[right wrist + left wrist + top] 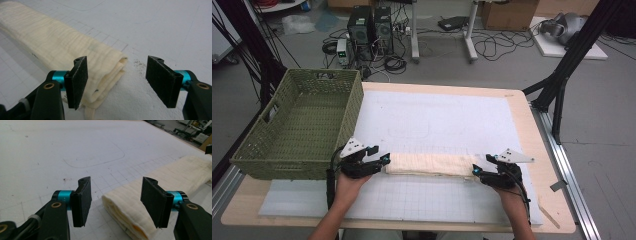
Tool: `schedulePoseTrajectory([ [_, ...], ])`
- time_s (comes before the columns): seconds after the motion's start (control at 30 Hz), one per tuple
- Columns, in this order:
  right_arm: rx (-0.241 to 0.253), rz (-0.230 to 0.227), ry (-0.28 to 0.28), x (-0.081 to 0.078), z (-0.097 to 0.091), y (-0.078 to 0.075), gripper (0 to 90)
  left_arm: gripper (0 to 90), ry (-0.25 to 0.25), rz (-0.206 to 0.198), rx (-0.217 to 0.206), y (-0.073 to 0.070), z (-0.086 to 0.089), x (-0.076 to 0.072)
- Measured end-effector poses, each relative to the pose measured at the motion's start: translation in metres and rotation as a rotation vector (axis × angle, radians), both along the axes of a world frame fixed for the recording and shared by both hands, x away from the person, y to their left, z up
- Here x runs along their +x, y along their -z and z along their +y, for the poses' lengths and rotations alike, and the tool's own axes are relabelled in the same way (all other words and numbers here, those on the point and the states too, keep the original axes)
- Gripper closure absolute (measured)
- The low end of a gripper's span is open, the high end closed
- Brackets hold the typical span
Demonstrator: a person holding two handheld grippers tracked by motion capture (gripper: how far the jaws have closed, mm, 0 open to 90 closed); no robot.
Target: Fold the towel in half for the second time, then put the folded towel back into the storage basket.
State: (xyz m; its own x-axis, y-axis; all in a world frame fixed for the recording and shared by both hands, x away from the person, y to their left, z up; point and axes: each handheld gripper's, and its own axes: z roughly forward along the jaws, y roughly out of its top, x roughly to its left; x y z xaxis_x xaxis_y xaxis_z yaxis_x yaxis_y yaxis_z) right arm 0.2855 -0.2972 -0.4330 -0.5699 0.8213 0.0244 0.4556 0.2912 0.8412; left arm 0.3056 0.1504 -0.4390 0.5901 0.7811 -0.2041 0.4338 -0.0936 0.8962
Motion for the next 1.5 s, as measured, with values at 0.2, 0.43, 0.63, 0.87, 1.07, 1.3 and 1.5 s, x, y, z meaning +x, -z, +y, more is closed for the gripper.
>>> schedulePoseTrajectory([
  [0.2, 0.002, 0.011, 0.003, 0.0, 0.0, 0.001, 33.7, 42.0, -0.015, 0.015, 0.007, 0.001, 0.002, -0.001],
  [0.43, 0.016, 0.011, 0.01, 0.002, 0.0, 0.0, 33.6, 42.1, -0.041, 0.019, -0.007, 0.0, 0.009, -0.001],
  [0.63, 0.024, 0.008, 0.014, 0.001, -0.002, -0.001, 33.6, 45.6, -0.082, 0.063, 0.009, 0.001, 0.012, 0.0],
  [0.87, 0.041, -0.023, 0.047, -0.005, -0.014, -0.009, 33.4, 40.9, -0.038, -0.028, -0.029, -0.006, 0.014, -0.01],
  [1.07, 0.052, -0.029, 0.075, -0.011, -0.025, -0.012, 33.5, 36.5, -0.024, -0.017, -0.063, -0.005, 0.015, -0.01],
  [1.3, 0.054, 0.006, 0.047, -0.008, -0.017, -0.005, 36.9, 39.7, 0.016, 0.103, -0.012, 0.005, 0.004, -0.003],
  [1.5, 0.041, 0.058, -0.002, -0.002, -0.003, 0.005, 42.9, 45.5, 0.042, 0.168, 0.042, 0.012, -0.004, -0.001],
])
